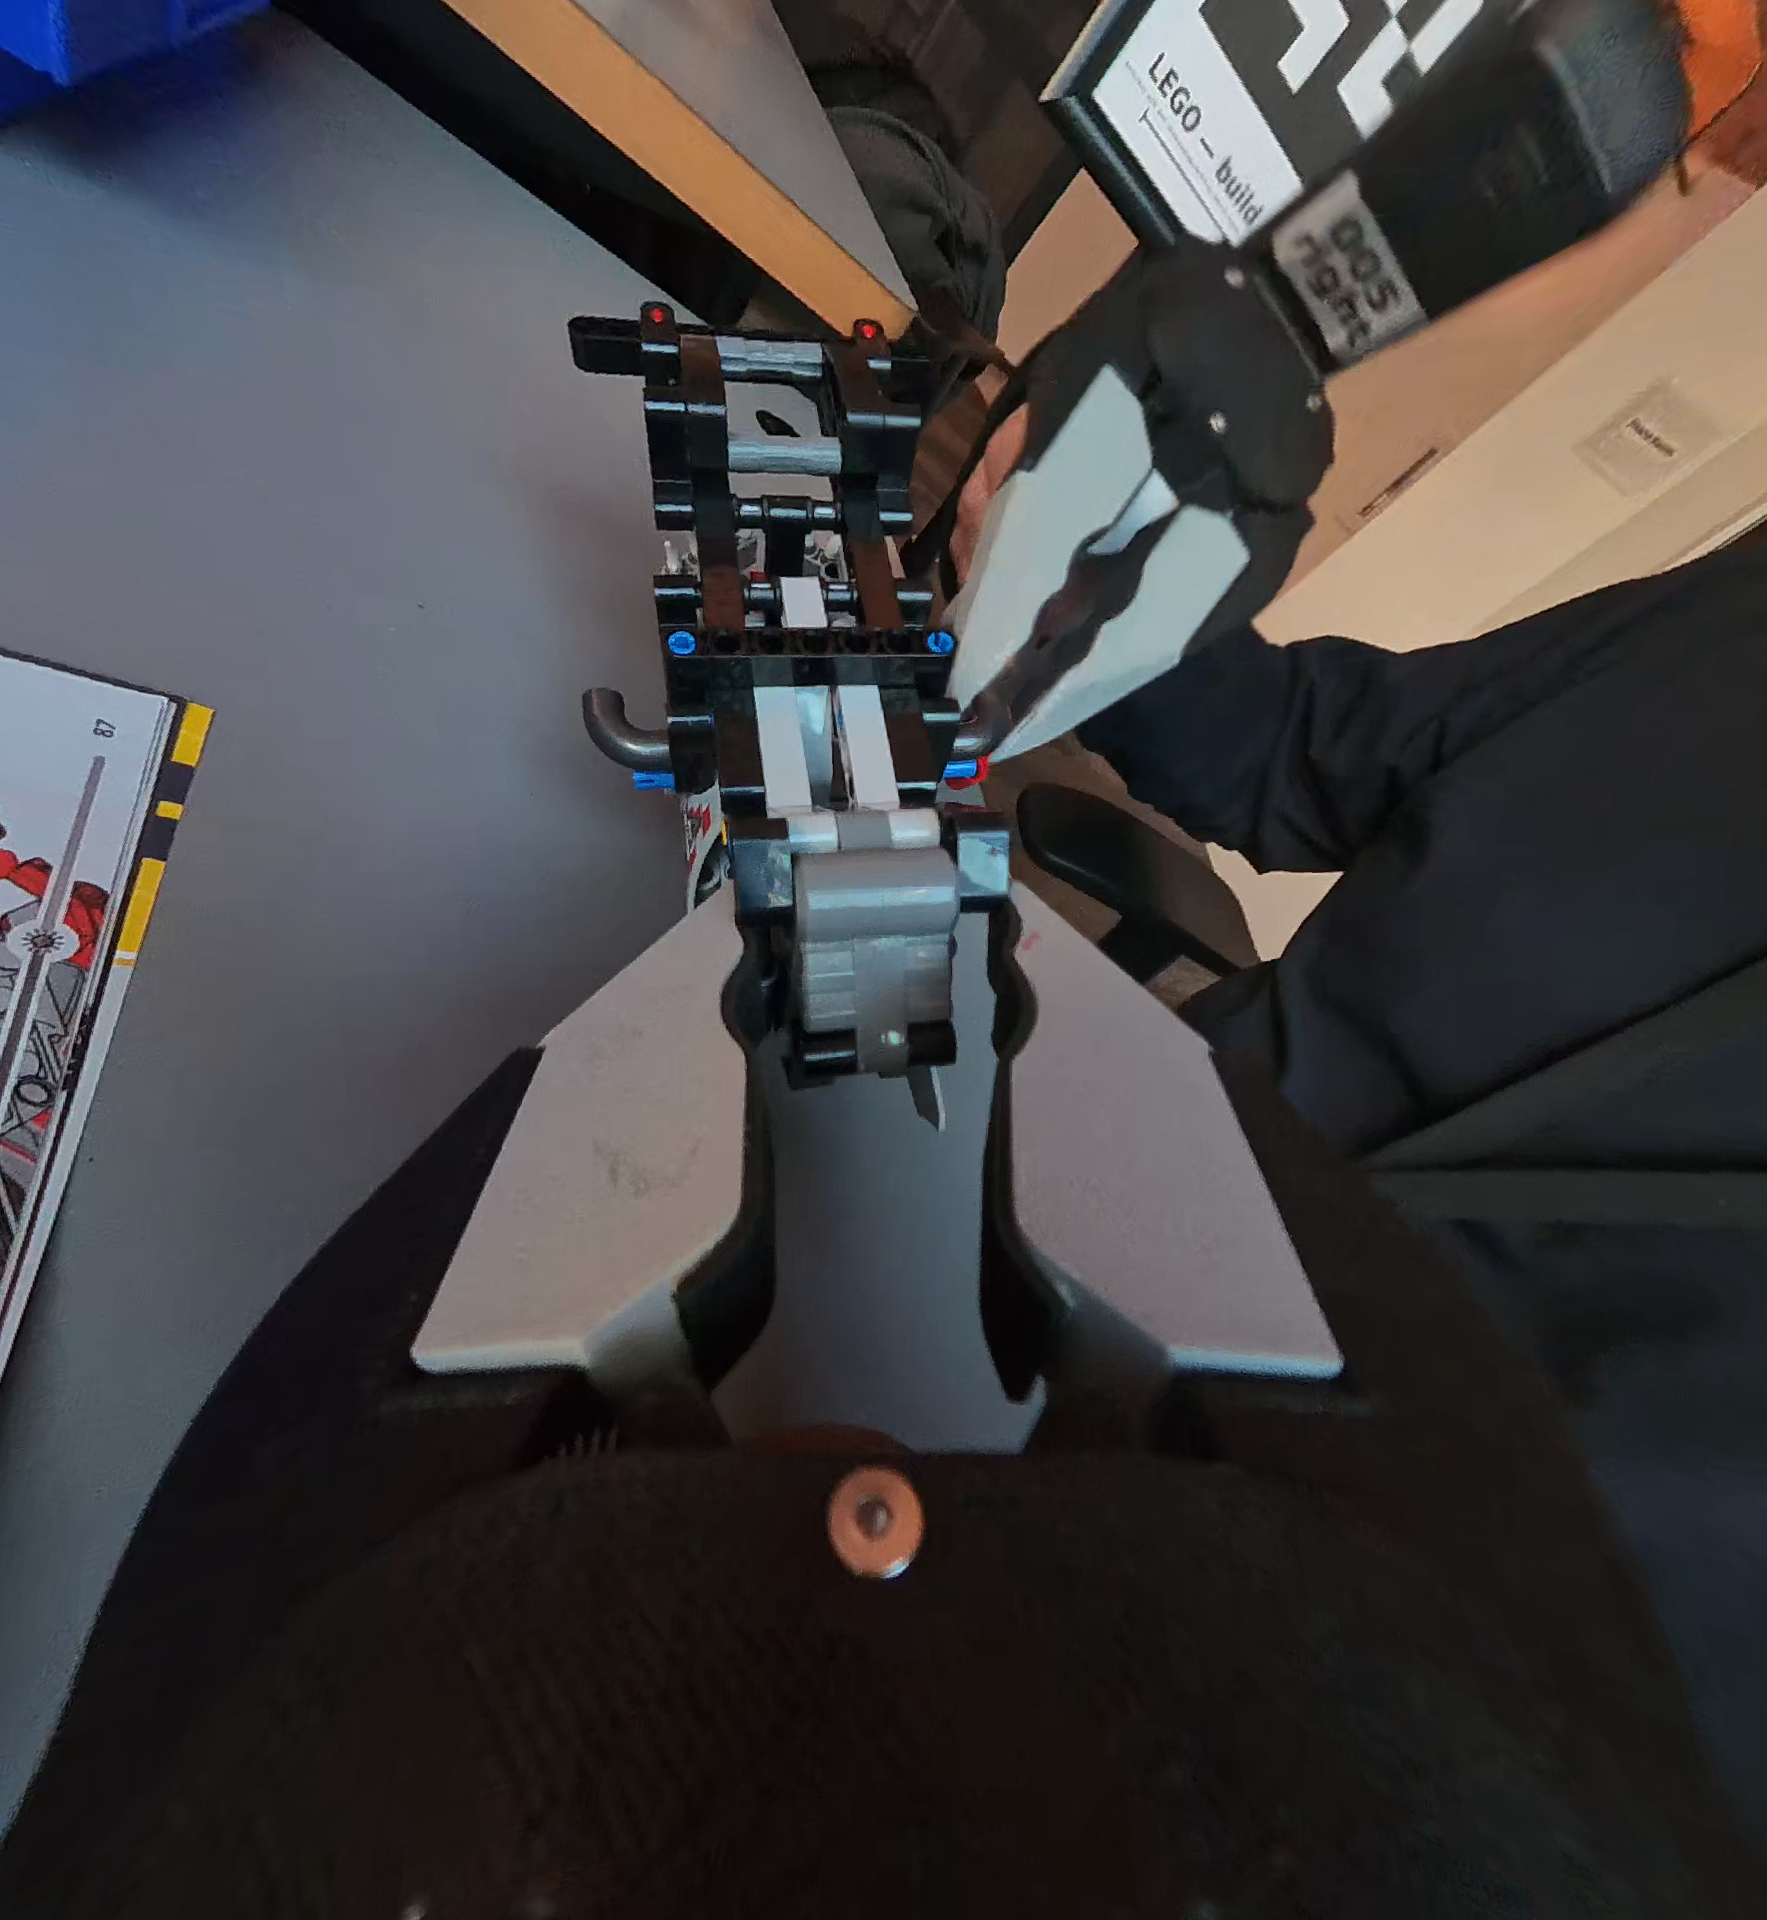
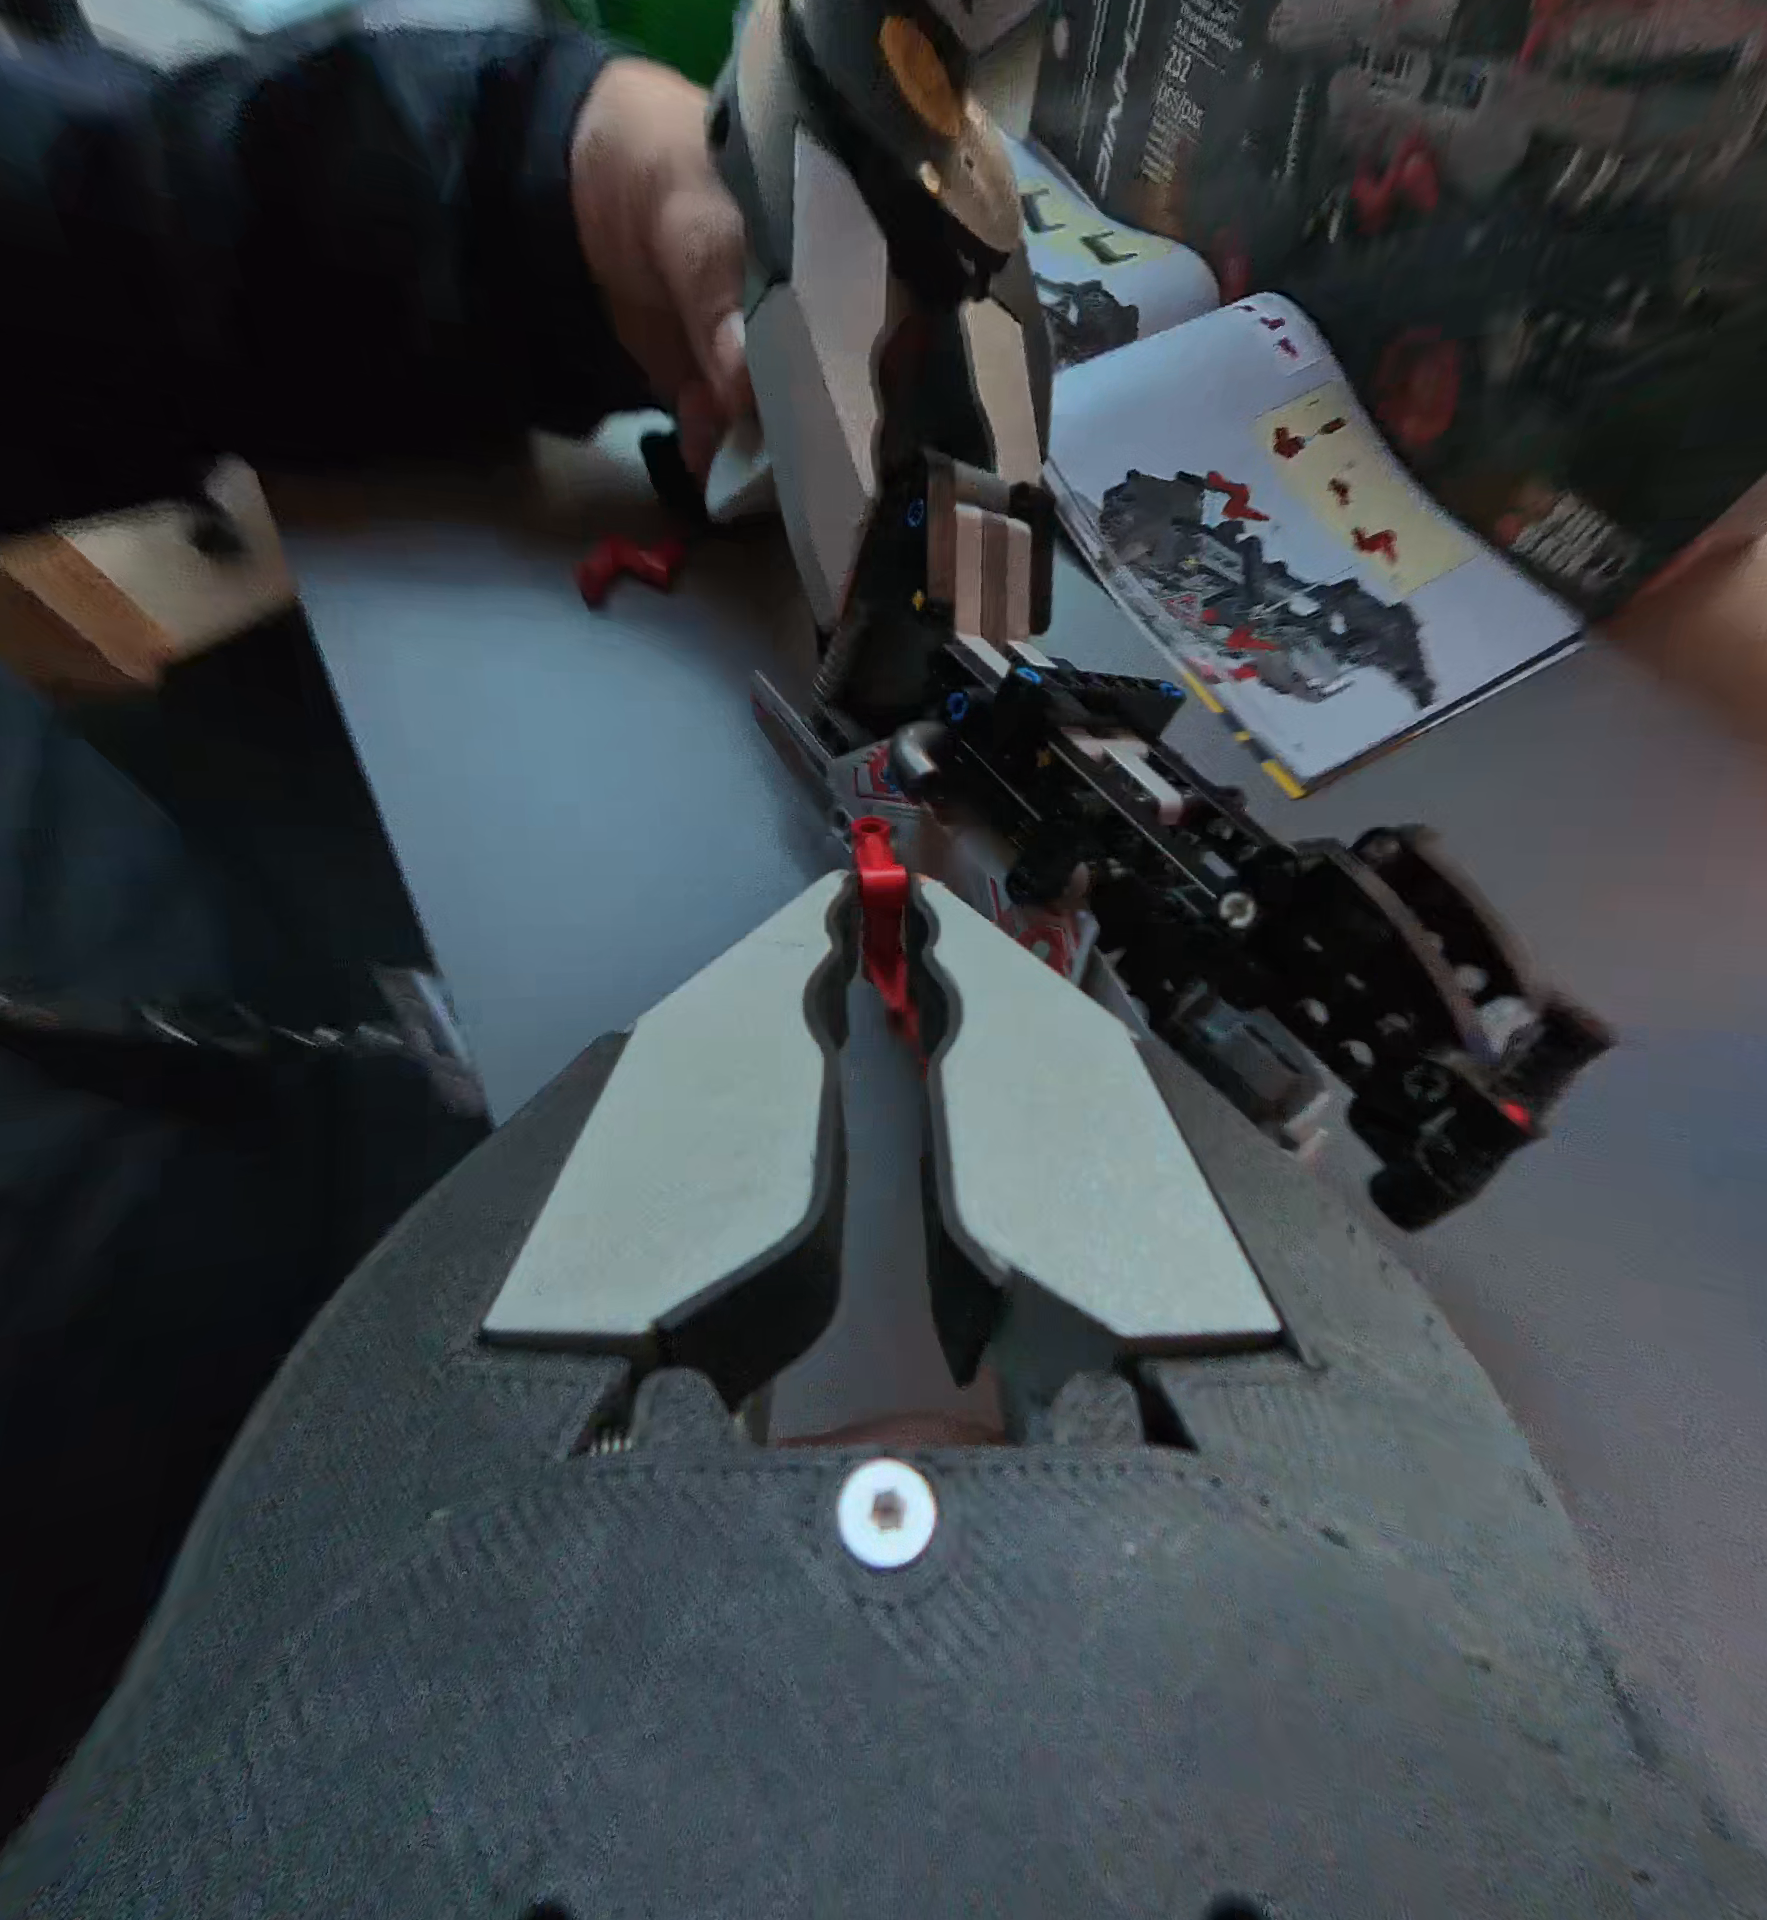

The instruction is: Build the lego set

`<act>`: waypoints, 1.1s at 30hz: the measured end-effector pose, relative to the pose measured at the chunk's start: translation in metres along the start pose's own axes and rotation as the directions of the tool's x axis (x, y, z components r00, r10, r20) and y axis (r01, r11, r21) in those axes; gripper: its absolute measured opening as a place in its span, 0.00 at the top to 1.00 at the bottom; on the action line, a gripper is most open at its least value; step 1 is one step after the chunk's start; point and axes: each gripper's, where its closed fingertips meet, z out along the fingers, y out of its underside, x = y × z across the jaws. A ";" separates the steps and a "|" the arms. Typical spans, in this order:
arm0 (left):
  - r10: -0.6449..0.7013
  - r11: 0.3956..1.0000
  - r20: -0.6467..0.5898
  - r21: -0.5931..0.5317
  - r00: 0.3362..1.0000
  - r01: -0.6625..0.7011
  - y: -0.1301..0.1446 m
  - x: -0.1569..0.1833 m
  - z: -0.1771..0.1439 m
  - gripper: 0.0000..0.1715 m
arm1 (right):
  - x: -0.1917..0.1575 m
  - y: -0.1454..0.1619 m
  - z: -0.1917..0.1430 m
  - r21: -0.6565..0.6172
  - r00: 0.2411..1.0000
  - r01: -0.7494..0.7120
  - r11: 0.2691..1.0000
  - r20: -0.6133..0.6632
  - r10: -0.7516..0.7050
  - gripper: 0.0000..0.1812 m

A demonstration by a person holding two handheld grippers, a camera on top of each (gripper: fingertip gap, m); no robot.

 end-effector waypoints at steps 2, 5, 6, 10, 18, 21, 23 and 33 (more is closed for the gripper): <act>-0.004 1.000 0.007 -0.004 1.000 0.004 0.001 -0.001 0.000 0.78 | -0.002 -0.007 0.001 0.049 0.979 -0.183 0.982 0.095 0.178 0.98; -0.011 1.000 0.011 -0.007 1.000 0.011 0.001 -0.003 0.000 0.77 | -0.003 -0.011 0.002 0.077 0.917 -0.368 0.927 0.193 0.348 0.98; -0.009 1.000 0.011 -0.007 1.000 0.009 0.001 -0.002 0.000 0.78 | 0.000 -0.010 0.002 0.082 0.910 -0.387 0.918 0.195 0.366 0.98; -0.007 1.000 0.013 -0.007 1.000 0.007 0.001 -0.002 0.000 0.77 | 0.002 -0.007 0.001 0.089 0.910 -0.389 0.917 0.190 0.367 0.98; 0.007 1.000 0.019 -0.011 1.000 -0.007 0.001 -0.002 0.002 0.78 | 0.001 -0.005 -0.001 0.094 0.914 -0.381 0.920 0.190 0.359 0.98; 0.011 1.000 0.020 -0.012 1.000 -0.011 0.001 -0.001 0.002 0.78 | -0.001 -0.007 -0.001 0.108 0.920 -0.360 0.927 0.203 0.334 0.98; 0.014 1.000 0.021 -0.013 1.000 -0.013 0.001 -0.001 0.002 0.78 | 0.000 -0.005 0.001 0.098 0.915 -0.372 0.923 0.203 0.348 0.98; 0.128 0.991 0.101 -0.050 0.987 -0.124 0.002 0.003 0.003 0.71 | -0.021 -0.018 -0.015 0.190 0.932 -0.312 0.931 0.253 0.260 0.98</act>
